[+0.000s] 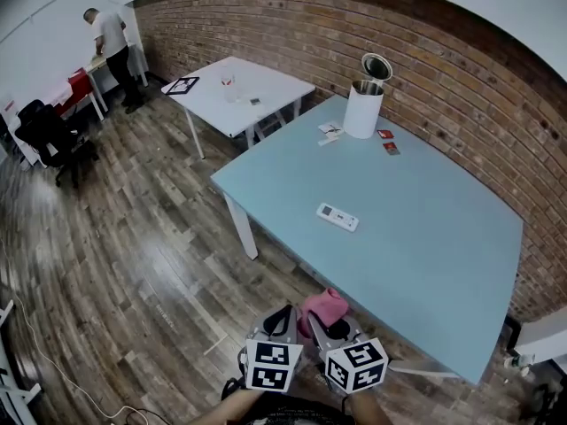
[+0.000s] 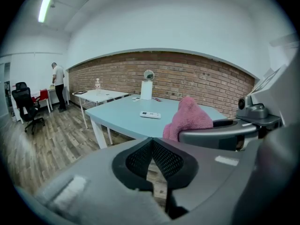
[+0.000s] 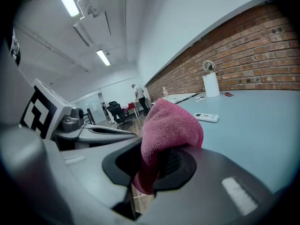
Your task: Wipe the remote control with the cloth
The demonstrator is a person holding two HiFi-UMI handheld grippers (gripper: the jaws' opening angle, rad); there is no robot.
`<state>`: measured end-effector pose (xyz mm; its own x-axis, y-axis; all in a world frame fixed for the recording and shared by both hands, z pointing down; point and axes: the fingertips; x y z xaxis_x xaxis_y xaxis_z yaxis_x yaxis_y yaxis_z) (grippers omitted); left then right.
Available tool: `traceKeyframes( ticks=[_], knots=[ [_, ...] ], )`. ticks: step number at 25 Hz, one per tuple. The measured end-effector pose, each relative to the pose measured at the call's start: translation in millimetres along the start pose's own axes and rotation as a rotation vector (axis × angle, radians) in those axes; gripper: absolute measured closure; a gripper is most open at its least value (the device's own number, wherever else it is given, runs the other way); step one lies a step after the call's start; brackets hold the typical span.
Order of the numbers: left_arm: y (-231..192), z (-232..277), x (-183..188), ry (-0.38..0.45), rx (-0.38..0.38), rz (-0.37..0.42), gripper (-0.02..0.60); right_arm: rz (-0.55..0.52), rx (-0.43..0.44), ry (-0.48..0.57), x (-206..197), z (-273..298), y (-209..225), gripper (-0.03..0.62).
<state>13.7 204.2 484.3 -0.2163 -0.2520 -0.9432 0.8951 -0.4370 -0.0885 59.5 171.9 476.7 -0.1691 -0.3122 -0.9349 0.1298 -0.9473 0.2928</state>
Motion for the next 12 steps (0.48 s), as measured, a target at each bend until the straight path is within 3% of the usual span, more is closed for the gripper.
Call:
traceKeyframes(
  ticks=[12],
  knots=[
    [-67.2,67.4,29.9,-0.023,-0.118,0.000,0.581,-0.005,-0.107,-0.001,33.0,85.0,14.5,0.530]
  ],
)
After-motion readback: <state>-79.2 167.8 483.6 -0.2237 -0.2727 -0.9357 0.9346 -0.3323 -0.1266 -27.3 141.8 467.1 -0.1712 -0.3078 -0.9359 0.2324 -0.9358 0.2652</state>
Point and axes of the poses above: the fingertips, and each gripper's own axes: z forward along the fingers, y to its right, x out of its top, and after that the axes turned 13 degrees about y, right-handed
